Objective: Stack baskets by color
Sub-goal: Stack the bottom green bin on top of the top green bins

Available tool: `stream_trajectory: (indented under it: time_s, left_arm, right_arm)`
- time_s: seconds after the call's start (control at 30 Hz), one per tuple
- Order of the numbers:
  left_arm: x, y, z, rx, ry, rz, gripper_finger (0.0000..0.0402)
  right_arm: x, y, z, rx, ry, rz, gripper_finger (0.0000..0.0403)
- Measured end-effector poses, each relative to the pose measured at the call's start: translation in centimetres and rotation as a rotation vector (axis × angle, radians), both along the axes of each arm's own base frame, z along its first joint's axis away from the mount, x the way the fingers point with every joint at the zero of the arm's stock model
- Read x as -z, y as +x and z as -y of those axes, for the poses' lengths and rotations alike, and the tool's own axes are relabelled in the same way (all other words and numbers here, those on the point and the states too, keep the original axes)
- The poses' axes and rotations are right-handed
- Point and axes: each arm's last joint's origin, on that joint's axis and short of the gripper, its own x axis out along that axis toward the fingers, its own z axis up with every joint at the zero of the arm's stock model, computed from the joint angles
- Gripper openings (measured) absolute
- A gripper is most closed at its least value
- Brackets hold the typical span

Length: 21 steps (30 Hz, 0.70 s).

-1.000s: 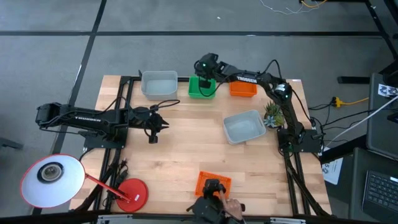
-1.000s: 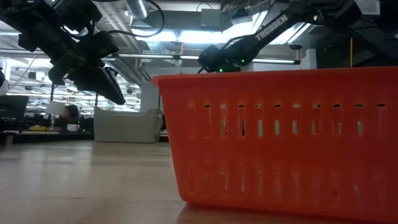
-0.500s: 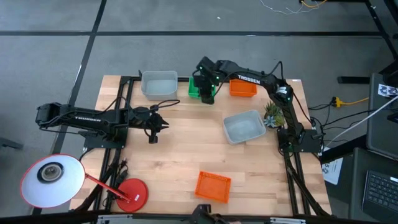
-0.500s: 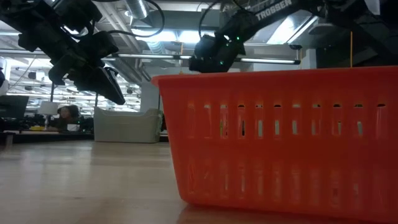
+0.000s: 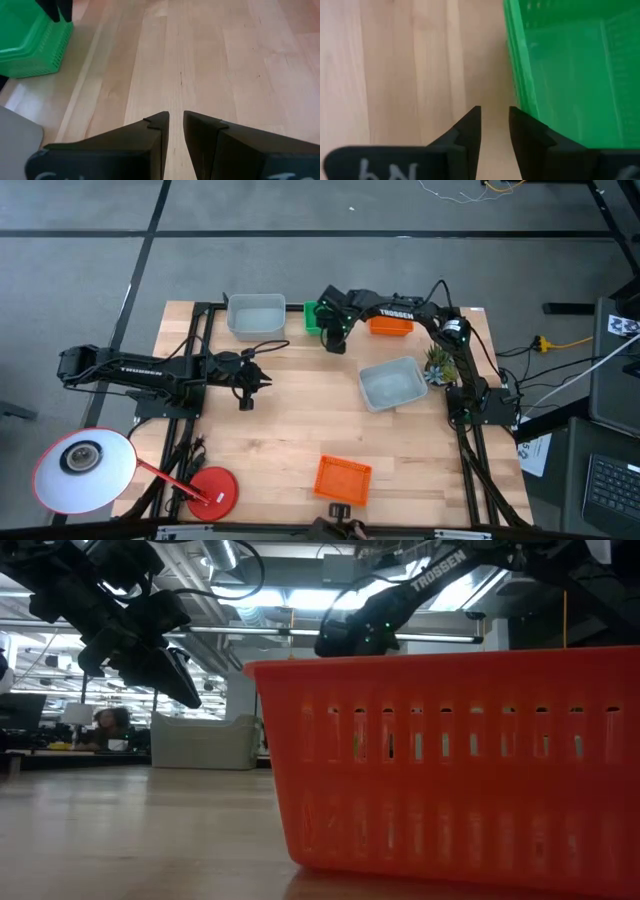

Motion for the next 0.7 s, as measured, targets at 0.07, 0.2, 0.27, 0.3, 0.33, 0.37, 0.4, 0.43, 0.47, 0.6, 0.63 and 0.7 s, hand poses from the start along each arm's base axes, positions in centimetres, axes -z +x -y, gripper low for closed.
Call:
stream_trajectory:
  time_s: [0.07,0.2,0.27,0.3,0.33,0.37,0.4,0.43,0.47,0.6,0.63,0.7]
  left_arm:
    - [0.0,0.0,0.0,0.000,0.000,0.000,0.0050]
    - [0.0,0.0,0.0,0.000,0.000,0.000,0.0050]
    - [0.0,0.0,0.0,0.000,0.000,0.000,0.0050]
    - [0.0,0.0,0.0,0.000,0.000,0.000,0.0050]
    - [0.0,0.0,0.0,0.000,0.000,0.000,0.0050]
    - [0.0,0.0,0.0,0.000,0.000,0.000,0.0050]
    - [0.0,0.0,0.0,0.000,0.000,0.000,0.0050]
    - [0.0,0.0,0.0,0.000,0.000,0.000,0.0050]
    - [0.0,0.0,0.0,0.000,0.000,0.000,0.0050]
    - [0.0,0.0,0.0,0.000,0.000,0.000,0.0050]
    - [0.0,0.0,0.0,0.000,0.000,0.000,0.0050]
    - [0.0,0.0,0.0,0.000,0.000,0.000,0.0050]
  right_arm:
    - [0.0,0.1,0.0,0.004,-0.011,0.009,0.0101]
    - [-0.1,0.3,0.1,0.019,-0.016,0.033,0.0101]
    - [-0.2,0.5,0.2,0.039,-0.019,0.056,0.0101]
    - [-0.2,0.6,0.3,0.055,-0.020,0.071,0.0101]
    - [-0.3,0.7,0.3,0.070,-0.019,0.085,0.0101]
    - [-0.3,0.8,0.4,0.075,-0.021,0.095,0.0101]
    - [-0.4,0.8,0.4,0.083,-0.019,0.102,0.0101]
    - [-0.4,0.9,0.4,0.094,-0.016,0.107,0.0101]
    - [-0.4,0.9,0.4,0.097,-0.017,0.111,0.0101]
    - [-0.4,0.9,0.3,0.093,-0.010,0.112,0.0101]
    - [-0.4,1.0,0.2,0.083,0.008,0.118,0.0101]
    - [-0.6,1.1,-0.2,0.062,0.093,0.145,0.0101]
